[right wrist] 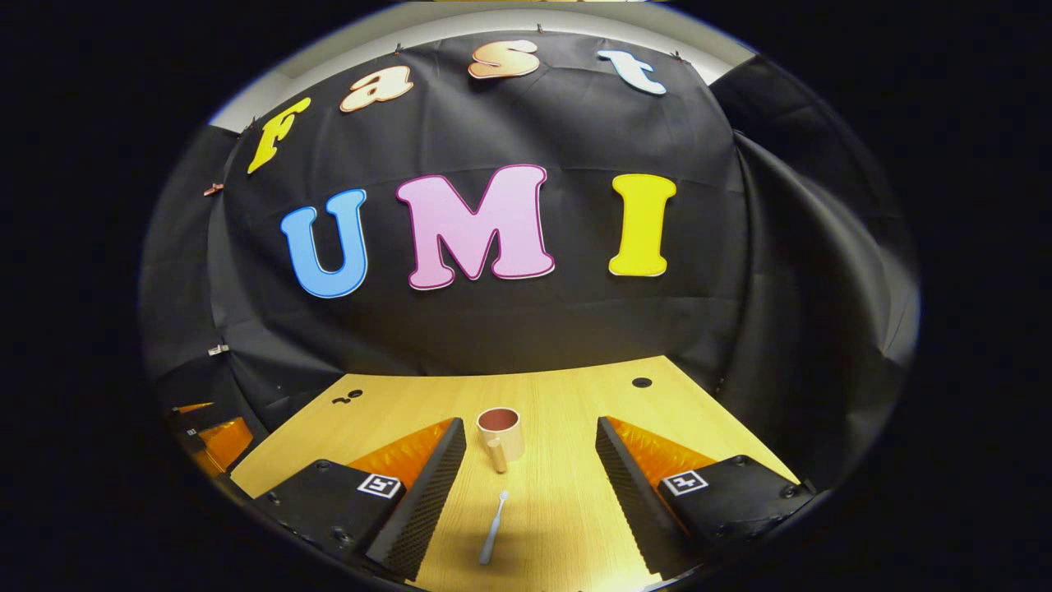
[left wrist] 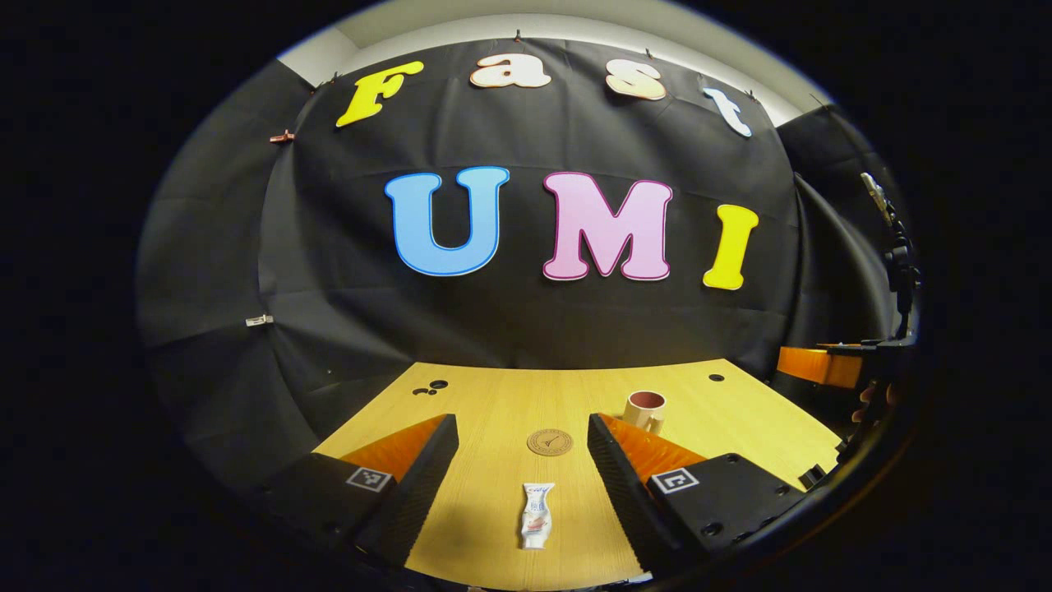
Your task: Put the toothbrush and toothpaste on the desktop into the cup, then pick up the cup and place it on the coaster on the desktop.
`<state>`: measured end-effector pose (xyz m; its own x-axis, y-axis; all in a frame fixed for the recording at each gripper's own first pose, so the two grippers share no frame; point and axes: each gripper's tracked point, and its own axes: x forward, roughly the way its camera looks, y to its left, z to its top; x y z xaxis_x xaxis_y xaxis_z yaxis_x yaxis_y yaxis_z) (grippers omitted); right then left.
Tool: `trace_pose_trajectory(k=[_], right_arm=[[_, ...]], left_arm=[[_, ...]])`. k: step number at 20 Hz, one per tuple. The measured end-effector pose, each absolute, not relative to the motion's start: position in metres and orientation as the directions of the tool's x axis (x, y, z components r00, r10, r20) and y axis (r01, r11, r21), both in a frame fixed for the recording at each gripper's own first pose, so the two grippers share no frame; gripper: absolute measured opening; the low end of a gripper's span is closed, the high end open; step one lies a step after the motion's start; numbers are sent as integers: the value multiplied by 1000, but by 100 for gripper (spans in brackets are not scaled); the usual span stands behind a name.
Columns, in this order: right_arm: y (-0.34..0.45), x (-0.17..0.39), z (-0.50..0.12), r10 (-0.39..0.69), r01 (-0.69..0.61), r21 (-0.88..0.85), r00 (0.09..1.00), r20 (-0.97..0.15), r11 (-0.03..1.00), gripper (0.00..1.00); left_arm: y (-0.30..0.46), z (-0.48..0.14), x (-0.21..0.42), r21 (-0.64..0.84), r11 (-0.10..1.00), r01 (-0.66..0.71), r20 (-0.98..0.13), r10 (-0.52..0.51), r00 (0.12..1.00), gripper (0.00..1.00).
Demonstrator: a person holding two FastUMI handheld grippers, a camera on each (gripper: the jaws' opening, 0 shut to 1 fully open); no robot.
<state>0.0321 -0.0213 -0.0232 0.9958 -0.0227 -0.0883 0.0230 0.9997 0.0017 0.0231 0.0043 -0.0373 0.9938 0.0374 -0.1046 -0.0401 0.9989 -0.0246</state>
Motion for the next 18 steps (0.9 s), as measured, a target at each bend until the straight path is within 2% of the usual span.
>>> trace_pose_trajectory(k=[6, 12, 15, 18], right_arm=[[-22, 44, -35, -6, 6, -3, 991, -130, 1000, 98], [-31, 60, -53, 16, -16, -3, 981, -193, 1000, 98], [-35, 69, -60, 32, -34, -6, 974, -222, 999, 98], [-40, 83, -70, 59, -64, -12, 966, -250, 998, 98]], left_arm=[[-10, -52, 36, -24, 1000, 2, -143, -5, 990, 98], [-17, -118, 48, -60, 998, 14, -319, -33, 947, 99], [-21, -153, 58, -83, 996, 29, -412, -61, 909, 99], [-18, -192, 69, -68, 998, 13, -513, -46, 857, 99]])
